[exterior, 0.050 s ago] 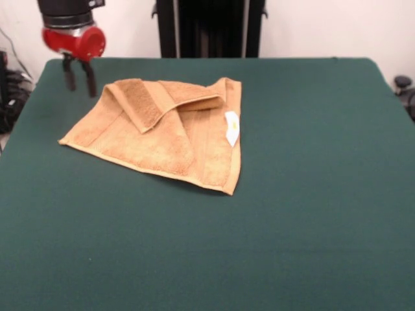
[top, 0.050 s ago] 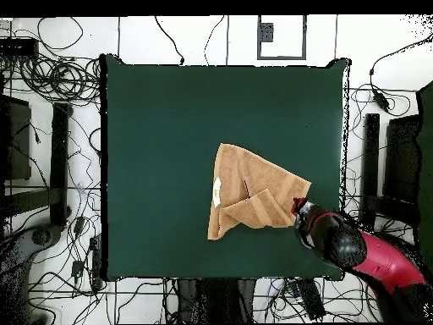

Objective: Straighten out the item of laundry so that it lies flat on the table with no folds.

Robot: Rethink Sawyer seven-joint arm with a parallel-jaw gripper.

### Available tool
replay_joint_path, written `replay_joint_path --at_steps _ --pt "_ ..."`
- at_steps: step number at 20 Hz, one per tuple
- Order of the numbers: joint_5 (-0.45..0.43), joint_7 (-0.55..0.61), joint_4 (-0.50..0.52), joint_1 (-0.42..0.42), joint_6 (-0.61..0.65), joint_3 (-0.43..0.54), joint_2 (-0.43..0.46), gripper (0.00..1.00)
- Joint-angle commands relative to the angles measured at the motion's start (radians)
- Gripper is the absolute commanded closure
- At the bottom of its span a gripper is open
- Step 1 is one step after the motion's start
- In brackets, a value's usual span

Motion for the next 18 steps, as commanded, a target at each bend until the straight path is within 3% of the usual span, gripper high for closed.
replay_joint_path --at_steps 1,7,18 --pt "-0.048 0.072 -0.032 0.042 -0.15 0.045 0.022 0.0" --pt "0.013 0.15 0.031 0.014 -0.23 0.055 0.093 0.0" --pt "0.275 0.26 0.212 -0.076 -0.1 0.168 0.162 0.0"
